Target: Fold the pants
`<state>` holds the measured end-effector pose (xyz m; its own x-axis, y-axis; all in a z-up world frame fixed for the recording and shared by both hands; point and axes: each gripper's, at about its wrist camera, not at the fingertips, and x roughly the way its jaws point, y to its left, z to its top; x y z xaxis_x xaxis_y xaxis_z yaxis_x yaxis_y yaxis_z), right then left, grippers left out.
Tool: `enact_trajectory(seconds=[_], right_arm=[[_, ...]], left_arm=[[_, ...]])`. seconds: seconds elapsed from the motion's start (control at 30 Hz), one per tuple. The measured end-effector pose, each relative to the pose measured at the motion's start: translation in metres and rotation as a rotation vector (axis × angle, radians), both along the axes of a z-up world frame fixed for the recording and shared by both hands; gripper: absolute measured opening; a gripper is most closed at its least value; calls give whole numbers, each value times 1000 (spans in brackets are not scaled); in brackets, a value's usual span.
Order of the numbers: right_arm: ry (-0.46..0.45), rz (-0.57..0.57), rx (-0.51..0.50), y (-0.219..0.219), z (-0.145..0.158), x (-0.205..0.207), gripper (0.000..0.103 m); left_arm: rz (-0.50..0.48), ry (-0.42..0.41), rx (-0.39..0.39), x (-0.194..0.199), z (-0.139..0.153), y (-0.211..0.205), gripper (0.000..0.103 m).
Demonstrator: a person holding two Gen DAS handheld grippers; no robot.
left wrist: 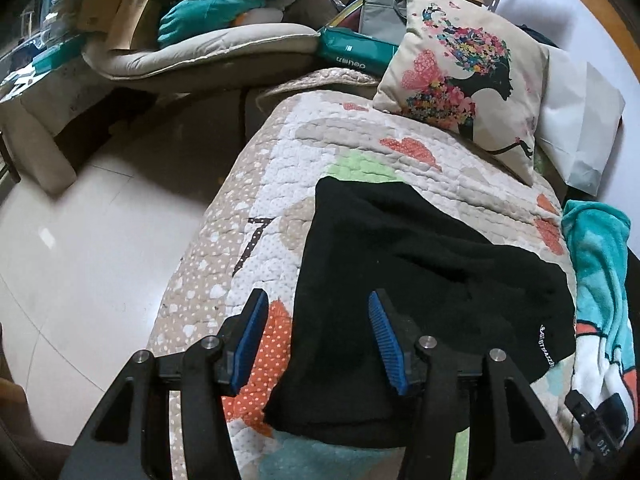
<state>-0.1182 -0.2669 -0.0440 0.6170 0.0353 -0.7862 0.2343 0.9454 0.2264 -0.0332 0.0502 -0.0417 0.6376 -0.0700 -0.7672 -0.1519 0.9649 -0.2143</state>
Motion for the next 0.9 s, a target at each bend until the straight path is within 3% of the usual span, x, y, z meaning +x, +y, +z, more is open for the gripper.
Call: enact_trajectory(seconds=[0.27,0.4,0.5,0.6,0.67,0.9], right_arm=[[39,9,15,9,-18,15,58],[48,-1,86,9,-25,28,58],[38,-4,79,9,-21,32,58],[27,-34,116,0,-15,36,58],[26,-68,167,-9,-13,36,58],[46,-180,276,-33,-28,25,59]], left_arm=[[-48,-16,-42,2,7,-4,52],[-140,-36,-38,2,31,-15,52],[-218,-48,-49,15,51,-34,52],[-325,-64,-12,40,65,-72,56],[-431,-32,-13,68,64,-110,56],[-624,137,0,135,13,-214,56]])
